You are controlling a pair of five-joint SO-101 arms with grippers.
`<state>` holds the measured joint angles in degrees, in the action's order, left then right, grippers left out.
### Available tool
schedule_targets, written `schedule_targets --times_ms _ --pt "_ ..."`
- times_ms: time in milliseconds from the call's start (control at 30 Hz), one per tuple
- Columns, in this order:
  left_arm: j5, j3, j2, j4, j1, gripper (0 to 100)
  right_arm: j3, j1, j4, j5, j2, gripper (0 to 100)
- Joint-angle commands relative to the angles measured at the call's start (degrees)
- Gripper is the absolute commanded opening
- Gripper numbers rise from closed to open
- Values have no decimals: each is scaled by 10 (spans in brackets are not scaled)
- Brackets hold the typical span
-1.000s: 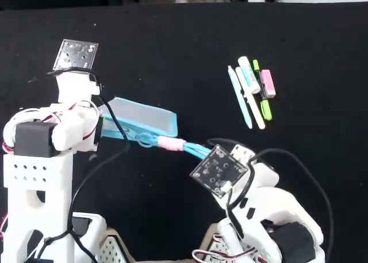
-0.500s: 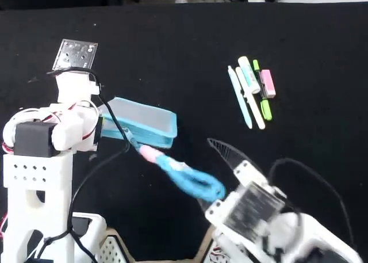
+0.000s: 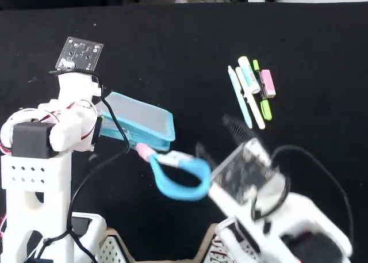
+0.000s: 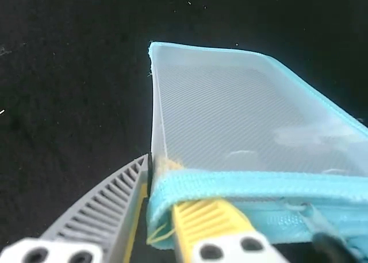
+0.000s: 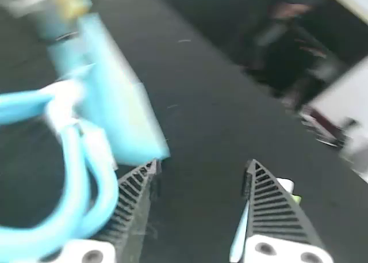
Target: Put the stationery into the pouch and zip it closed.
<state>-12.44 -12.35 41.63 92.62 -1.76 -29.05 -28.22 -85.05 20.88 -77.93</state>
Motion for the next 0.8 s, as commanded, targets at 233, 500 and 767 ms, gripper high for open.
schedule_targets --times_ms 233,500,767 --pt "-4 7 6 -9 6 30 4 247 142 14 73 230" --pt "2 -17 6 -9 6 30 -2 393 57 -25 73 230" --pt "60 -22 3 -25 6 30 -1 184 -11 -25 73 230"
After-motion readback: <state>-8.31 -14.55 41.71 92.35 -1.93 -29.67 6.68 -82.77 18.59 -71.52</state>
